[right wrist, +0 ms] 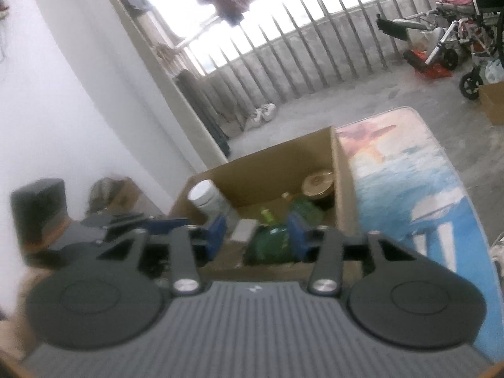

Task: Organize rigid objects
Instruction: 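Lower the key fob into the box beside the green ball and open the right tool, then withdraw the right tool upward out of the box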

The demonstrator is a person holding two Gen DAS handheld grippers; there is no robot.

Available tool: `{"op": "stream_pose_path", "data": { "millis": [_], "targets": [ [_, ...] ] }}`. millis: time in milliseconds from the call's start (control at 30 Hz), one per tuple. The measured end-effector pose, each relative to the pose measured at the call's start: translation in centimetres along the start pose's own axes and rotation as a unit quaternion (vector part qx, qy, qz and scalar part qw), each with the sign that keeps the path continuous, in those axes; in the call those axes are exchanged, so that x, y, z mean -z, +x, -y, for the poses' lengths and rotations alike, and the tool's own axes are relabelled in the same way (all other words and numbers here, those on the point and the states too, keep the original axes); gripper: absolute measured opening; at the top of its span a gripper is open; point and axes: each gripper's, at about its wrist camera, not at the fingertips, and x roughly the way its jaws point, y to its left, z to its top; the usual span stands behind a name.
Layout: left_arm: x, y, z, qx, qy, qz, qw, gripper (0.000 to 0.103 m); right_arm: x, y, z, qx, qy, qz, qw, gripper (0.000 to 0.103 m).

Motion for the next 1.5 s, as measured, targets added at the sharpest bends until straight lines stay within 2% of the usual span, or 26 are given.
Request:
{"op": "stream_pose_path", "data": {
  "millis": [33,67,100,167,267,333,400,500,600,733,833,867,933,1000,1067,1200,1267,1300,1433,1500],
  "targets": [
    [0.6,-0.6,-0.1,-0.013,-0.009,0.002,0.9999,0.089,0.6,-0.4,-0.5,-0.004,-0.004,0.005,1.0,0.057],
    [1.3,-1.1,-0.2,-0.026,-0.019,0.004,0.9995,0.091,1.4,-0.7,-1.1,-0.005,-0.011,0.011,1.0,0.065],
    [1.8,-1.7,-0.3,-0.039,-0.028,0.006,0.9988,0.094,2.1,-1.0,-1.9,-0.003,-0.022,0.016,1.0,0.077],
    [3.1,-3.0,-0.6,-0.067,-0.048,0.016,0.9965,0.097,3.4,-1.5,-3.3,0.004,-0.048,0.027,0.998,0.09],
    [4.5,-5.0,-1.3,-0.094,-0.078,0.036,0.9919,0.102,4.1,-2.1,-5.3,0.013,-0.092,0.029,0.995,0.091],
    [5.2,-6.2,-1.9,-0.097,-0.094,0.054,0.9894,0.103,3.9,-3.0,-6.0,0.022,-0.103,0.031,0.994,0.094],
    [5.9,-7.0,-2.4,-0.091,-0.108,0.067,0.9876,0.103,3.5,-4.3,-6.3,0.037,-0.107,0.047,0.992,0.102],
    [6.4,-7.6,-3.1,-0.092,-0.124,0.074,0.9852,0.103,3.1,-6.4,-6.7,0.051,-0.111,0.073,0.99,0.102],
    [6.4,-7.7,-3.4,-0.105,-0.12,0.074,0.9843,0.103,2.9,-6.7,-6.4,0.049,-0.108,0.079,0.99,0.102],
    [6.3,-8.1,-5.0,-0.12,-0.125,0.075,0.982,0.103,0.8,-4.6,-6.6,0.062,-0.138,0.045,0.988,0.102],
    [6.3,-8.8,-7.5,-0.139,-0.139,0.085,0.9768,0.103,-2.6,0.1,-6.4,0.07,-0.159,-0.038,0.984,0.101],
    [6.3,-8.9,-8.1,-0.146,-0.141,0.087,0.9753,0.103,-3.7,2.1,-6.3,0.072,-0.163,-0.074,0.981,0.098],
    [6.3,-9.2,-9.7,-0.159,-0.146,0.091,0.9722,0.103,-5.6,6.8,-6.0,0.079,-0.172,-0.158,0.969,0.082],
    [6.3,-9.3,-11.3,-0.169,-0.151,0.095,0.9692,0.103,-6.9,11.3,-5.6,0.096,-0.171,-0.232,0.953,0.061],
    [6.4,-9.4,-12.9,-0.173,-0.158,0.098,0.9673,0.103,-7.9,15.6,-4.9,0.103,-0.164,-0.3,0.934,0.055],
    [6.3,-9.1,-15.3,-0.174,-0.163,0.098,0.9663,0.103,-6.9,23.1,-3.4,0.128,-0.162,-0.445,0.871,0.055],
    [6.4,-8.8,-16.0,-0.178,-0.159,0.097,0.9662,0.103,-5.3,26.0,-2.8,0.143,-0.175,-0.511,0.829,0.055],
    [6.4,-8.6,-16.3,-0.18,-0.159,0.097,0.9659,0.103,-4.5,27.0,-2.6,0.146,-0.18,-0.533,0.814,0.056],
    [6.6,-7.8,-17.4,-0.178,-0.168,0.095,0.9649,0.103,-2.0,29.5,-2.5,0.146,-0.199,-0.593,0.766,0.06],
    [6.9,-7.4,-17.8,-0.175,-0.174,0.092,0.9648,0.103,-1.1,30.3,-2.3,0.151,-0.207,-0.6,0.758,0.062]
  ]
}}
